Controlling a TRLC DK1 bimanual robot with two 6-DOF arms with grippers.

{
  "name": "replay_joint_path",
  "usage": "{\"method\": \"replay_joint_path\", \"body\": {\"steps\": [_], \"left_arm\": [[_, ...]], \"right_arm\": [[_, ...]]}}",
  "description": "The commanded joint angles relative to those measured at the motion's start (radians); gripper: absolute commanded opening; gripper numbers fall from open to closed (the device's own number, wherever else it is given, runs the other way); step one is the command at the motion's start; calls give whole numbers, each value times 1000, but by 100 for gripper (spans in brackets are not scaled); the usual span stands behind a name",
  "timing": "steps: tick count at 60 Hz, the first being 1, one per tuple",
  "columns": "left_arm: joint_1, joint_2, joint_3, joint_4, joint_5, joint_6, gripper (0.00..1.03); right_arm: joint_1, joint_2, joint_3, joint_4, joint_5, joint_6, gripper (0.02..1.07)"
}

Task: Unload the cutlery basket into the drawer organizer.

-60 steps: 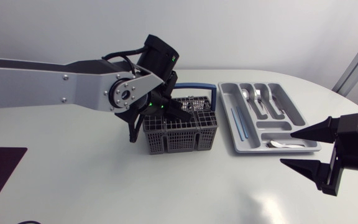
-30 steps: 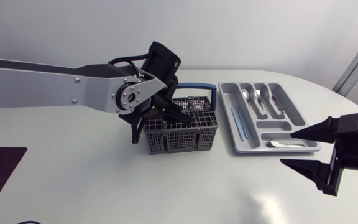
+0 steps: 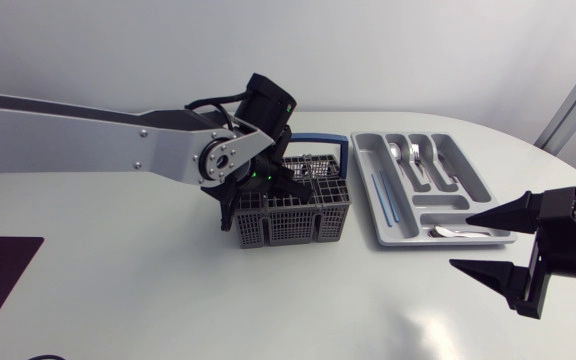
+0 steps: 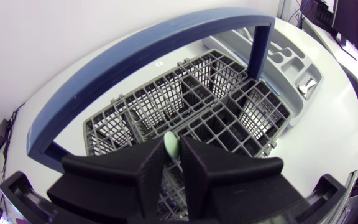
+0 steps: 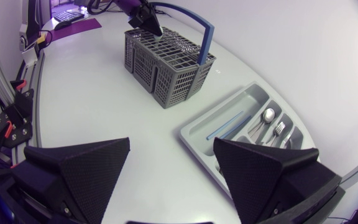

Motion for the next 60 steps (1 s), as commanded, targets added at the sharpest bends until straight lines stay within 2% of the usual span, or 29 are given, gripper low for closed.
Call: {"method": "replay_joint_path", "body": {"steps": [1, 8, 34, 55, 60], "left_arm": [[11, 26, 17, 15, -14, -25, 11], [10, 28, 10, 30, -14, -17, 3], [8, -34, -32, 32, -5, -19, 3], [73, -152, -89, 13, 178, -43, 3], [82, -186, -90, 6, 192, -43, 3]], "right_arm": [[5, 3, -30, -8, 0, -17, 99], [2, 3, -33, -9, 0, -23, 99], [-6, 3, -44, -15, 0, -43, 99], [-3, -5, -38, -34, -2, -54, 99], [3, -17, -36, -38, -8, -58, 99]]}}
